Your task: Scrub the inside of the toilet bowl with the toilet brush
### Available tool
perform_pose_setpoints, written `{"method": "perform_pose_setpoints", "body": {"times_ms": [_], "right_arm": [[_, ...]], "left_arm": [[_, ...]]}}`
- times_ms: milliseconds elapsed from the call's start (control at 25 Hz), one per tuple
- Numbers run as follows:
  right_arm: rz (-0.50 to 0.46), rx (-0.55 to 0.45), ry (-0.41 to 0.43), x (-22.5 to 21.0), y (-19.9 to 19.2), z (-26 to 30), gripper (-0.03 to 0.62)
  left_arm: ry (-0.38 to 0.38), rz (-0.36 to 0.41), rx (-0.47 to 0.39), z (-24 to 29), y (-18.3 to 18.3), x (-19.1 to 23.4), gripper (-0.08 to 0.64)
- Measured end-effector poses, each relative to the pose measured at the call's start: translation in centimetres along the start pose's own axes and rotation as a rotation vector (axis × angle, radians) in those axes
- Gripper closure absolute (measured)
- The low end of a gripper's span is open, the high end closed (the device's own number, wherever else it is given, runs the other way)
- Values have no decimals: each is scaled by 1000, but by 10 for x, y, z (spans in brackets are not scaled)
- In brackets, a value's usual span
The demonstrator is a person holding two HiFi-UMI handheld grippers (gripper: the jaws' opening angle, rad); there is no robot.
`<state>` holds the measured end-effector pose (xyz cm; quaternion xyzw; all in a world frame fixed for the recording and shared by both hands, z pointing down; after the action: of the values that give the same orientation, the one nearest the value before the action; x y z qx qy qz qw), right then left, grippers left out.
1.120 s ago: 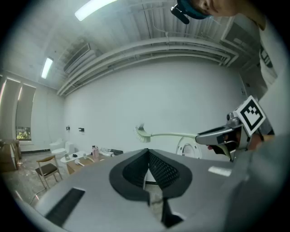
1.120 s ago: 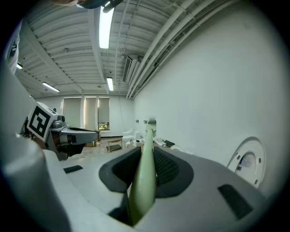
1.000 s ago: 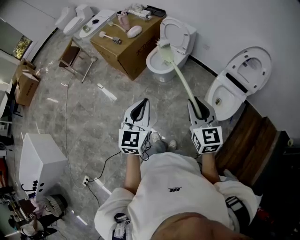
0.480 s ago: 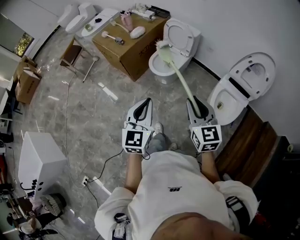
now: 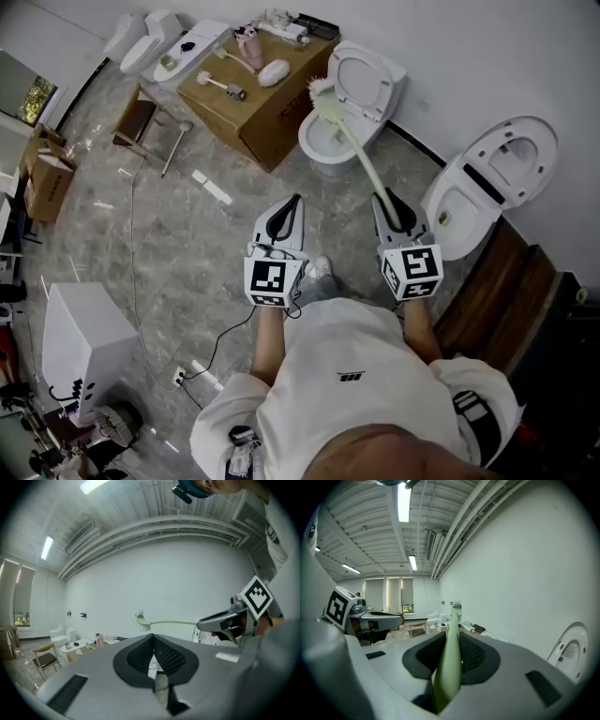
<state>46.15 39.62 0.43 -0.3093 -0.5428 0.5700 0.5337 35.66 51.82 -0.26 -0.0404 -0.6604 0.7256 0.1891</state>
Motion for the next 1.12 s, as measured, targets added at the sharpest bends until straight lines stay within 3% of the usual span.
{"method": "perform_pose_setpoints", "body": {"times_ms": [480,1120], "right_arm": [[2,33,-27,9,17,86,511],[3,60,-31,-2,15,159,511]], "left_arm": [[-57,-13,23,54,14,73,549],[-80,-19,37,113,17,124,549]]}}
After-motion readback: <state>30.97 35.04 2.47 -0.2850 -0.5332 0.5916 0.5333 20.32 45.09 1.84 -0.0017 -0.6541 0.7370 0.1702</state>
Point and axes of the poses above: the fingertips, and each gripper's own axes: z forward along the fingers, x to its left, y out of its top, the point moved 1 cm from there along -z, backward along the fingers, and after that the axes turned 14 degrees about -z, right-handed, at the moved point
